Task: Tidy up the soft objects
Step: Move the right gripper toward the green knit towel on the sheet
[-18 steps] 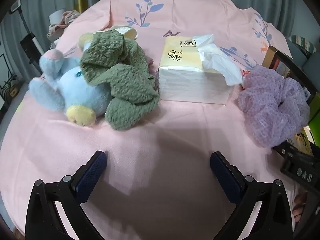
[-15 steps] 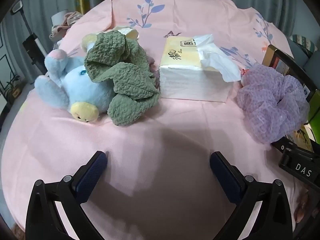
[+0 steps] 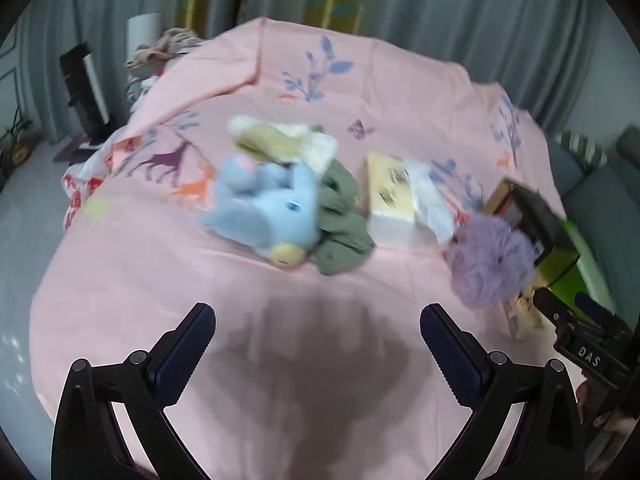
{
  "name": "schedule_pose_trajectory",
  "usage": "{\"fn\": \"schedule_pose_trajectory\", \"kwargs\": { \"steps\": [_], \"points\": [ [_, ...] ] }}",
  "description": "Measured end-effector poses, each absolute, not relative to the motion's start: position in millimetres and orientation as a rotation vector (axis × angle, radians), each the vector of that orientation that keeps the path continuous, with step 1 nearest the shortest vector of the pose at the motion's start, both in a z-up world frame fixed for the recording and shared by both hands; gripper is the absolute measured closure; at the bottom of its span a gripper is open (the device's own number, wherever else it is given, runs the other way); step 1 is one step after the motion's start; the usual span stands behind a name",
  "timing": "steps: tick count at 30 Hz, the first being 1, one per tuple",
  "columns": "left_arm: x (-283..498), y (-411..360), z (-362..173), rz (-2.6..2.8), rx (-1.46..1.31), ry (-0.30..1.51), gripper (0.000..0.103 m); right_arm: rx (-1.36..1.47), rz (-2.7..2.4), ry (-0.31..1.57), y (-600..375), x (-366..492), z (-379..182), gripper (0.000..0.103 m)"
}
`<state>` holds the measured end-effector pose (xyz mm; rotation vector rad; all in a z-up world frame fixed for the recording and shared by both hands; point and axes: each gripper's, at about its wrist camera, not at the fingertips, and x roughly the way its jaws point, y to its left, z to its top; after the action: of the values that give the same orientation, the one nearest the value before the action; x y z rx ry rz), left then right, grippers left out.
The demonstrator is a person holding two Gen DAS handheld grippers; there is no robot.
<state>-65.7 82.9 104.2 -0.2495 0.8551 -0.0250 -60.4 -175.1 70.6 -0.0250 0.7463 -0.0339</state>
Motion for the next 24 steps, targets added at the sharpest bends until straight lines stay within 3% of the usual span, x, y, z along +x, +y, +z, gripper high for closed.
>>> {"fn": "schedule_pose_trajectory", "kwargs": {
  "steps": [9,12,16,17,19,24],
  "points": [
    [-91,132,106,0.006,-0.323,0.795,0.009,-0.093,0.081,0.702,-106,-54,104,0.003],
    [-96,145,109,0.018,-0.332,0.779,0.020,-0.068,0.143,0.714,-84,-43,107,0.012],
    [-98,164,102,0.028,-0.369,0.793,0.035,0.022,0.254,0.792,-59,-23,102,0.044],
    [-98,167,99,0.035,-0.374,0.798,0.041,0.051,0.291,0.819,-53,-17,99,0.047],
    [-98,176,94,0.048,-0.387,0.810,0.046,0.069,0.345,0.852,-41,-8,95,0.047],
    [-97,187,83,0.048,-0.419,0.836,0.046,0.069,0.409,0.918,-4,19,85,0.040]
  ]
}}
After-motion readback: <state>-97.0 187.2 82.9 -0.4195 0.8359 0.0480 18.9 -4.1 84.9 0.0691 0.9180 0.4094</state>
